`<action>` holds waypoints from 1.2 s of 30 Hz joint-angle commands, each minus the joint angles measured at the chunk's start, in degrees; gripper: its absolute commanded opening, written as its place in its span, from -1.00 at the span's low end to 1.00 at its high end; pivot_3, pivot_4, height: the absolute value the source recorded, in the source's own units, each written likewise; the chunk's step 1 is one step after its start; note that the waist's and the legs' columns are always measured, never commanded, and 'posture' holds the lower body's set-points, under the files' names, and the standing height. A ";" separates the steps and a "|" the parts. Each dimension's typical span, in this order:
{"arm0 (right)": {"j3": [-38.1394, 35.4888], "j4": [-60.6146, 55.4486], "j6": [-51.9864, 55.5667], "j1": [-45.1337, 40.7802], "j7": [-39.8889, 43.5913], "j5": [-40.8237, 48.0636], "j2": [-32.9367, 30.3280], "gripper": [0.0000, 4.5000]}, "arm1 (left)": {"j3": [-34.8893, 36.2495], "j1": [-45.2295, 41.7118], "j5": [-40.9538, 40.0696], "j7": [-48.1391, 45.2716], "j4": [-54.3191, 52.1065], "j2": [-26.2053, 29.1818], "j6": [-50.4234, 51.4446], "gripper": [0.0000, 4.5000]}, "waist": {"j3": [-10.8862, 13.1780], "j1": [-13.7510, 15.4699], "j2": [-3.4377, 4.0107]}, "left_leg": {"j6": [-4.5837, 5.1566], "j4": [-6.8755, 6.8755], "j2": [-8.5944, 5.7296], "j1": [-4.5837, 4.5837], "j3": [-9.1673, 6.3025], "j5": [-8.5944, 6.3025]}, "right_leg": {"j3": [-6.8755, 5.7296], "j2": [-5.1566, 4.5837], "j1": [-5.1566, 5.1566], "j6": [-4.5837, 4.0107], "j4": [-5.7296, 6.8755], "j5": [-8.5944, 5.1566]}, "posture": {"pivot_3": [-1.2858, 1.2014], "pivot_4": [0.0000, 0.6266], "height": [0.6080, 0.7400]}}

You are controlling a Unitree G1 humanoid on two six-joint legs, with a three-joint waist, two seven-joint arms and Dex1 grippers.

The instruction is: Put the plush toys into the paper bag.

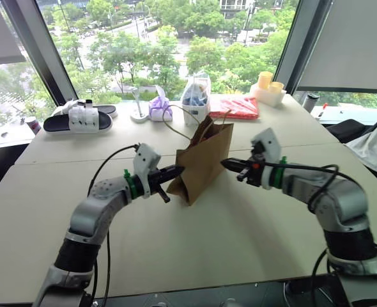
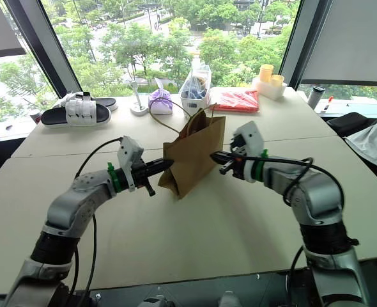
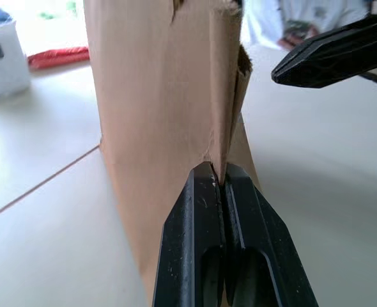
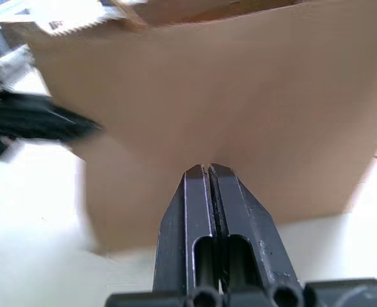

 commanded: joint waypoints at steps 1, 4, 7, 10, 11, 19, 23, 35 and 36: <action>-6.40 -4.39 1.91 2.97 1.31 2.45 -4.90 -1.00 | 3.26 -4.39 -5.32 -10.95 2.28 2.54 -3.28 -0.99 | 0.00 0.00 0.00 | 0.00 0.01 0.00 0.00 0.04 0.00 | -0.02 0.01 0.02 0.00 -0.01 0.00 | 0.03 -0.52 1.00; -11.84 -5.40 2.55 7.57 3.31 2.87 -11.17 -1.00 | 4.15 -10.08 -9.52 -22.22 9.57 5.13 -1.48 -0.99 | 0.01 0.06 -0.02 | 0.01 0.03 0.00 0.01 0.15 0.00 | -0.03 0.00 0.09 0.01 -0.05 -0.01 | 0.03 -0.52 1.00; -16.38 -7.46 2.95 11.60 5.75 4.83 -15.56 -1.00 | 3.37 -15.12 -10.74 -32.33 19.38 7.07 -0.44 -0.99 | 0.01 -0.01 -0.02 | 0.06 0.08 -0.01 0.01 0.15 -0.03 | -0.10 0.01 0.15 0.02 -0.06 -0.01 | 0.03 -0.52 1.00; -20.07 -9.88 3.96 15.05 6.37 6.32 -18.00 -1.00 | 3.21 -21.10 -11.50 -37.57 29.76 6.47 3.38 -0.99 | 0.03 -0.22 -0.05 | 0.11 0.10 0.01 0.10 0.15 -0.06 | -0.13 0.00 0.25 0.03 -0.06 -0.02 | 0.03 -0.52 1.00; -20.85 -10.27 4.40 15.40 5.75 6.63 -18.21 -1.00 | 3.03 -21.95 -11.49 -39.20 31.24 6.23 3.78 -0.99 | 0.03 -0.33 -0.04 | 0.11 0.11 0.03 0.10 0.15 -0.06 | -0.14 0.02 0.26 0.03 -0.06 -0.02 | 0.03 -0.52 1.00; -20.59 -11.85 6.61 13.03 2.24 10.07 -17.25 -1.00 | -0.73 -20.79 -0.03 -44.30 41.99 7.87 -9.04 -0.99 | 0.02 -0.11 -0.04 | 0.12 0.11 0.04 0.11 0.12 -0.06 | -0.12 -0.01 0.25 0.03 -0.05 -0.02 | 0.03 -0.52 1.00; -16.84 -11.64 5.06 12.03 3.32 10.24 -17.95 -1.00 | -0.64 -20.90 4.17 -44.75 46.35 8.77 -15.76 -0.99 | 0.03 0.08 -0.05 | 0.12 0.11 0.04 0.10 0.11 -0.06 | -0.13 -0.02 0.25 0.03 -0.08 -0.02 | 0.03 -0.52 1.00; -8.58 -6.76 1.25 6.37 3.79 8.95 -16.71 -1.00 | 0.92 -17.44 10.13 -42.40 44.21 11.04 -27.14 -0.99 | 0.04 -0.16 -0.06 | 0.13 0.11 0.04 0.04 0.08 -0.07 | -0.15 -0.03 0.24 0.04 -0.13 -0.02 | 0.03 -0.52 1.00; -8.06 -6.46 0.95 6.16 3.98 8.91 -16.66 -1.00 | 1.12 -16.78 10.23 -41.64 42.97 11.56 -26.70 -0.99 | 0.04 -0.16 -0.06 | 0.13 0.11 0.04 0.04 0.07 -0.07 | -0.15 -0.03 0.22 0.04 -0.12 -0.02 | 0.03 -0.52 1.00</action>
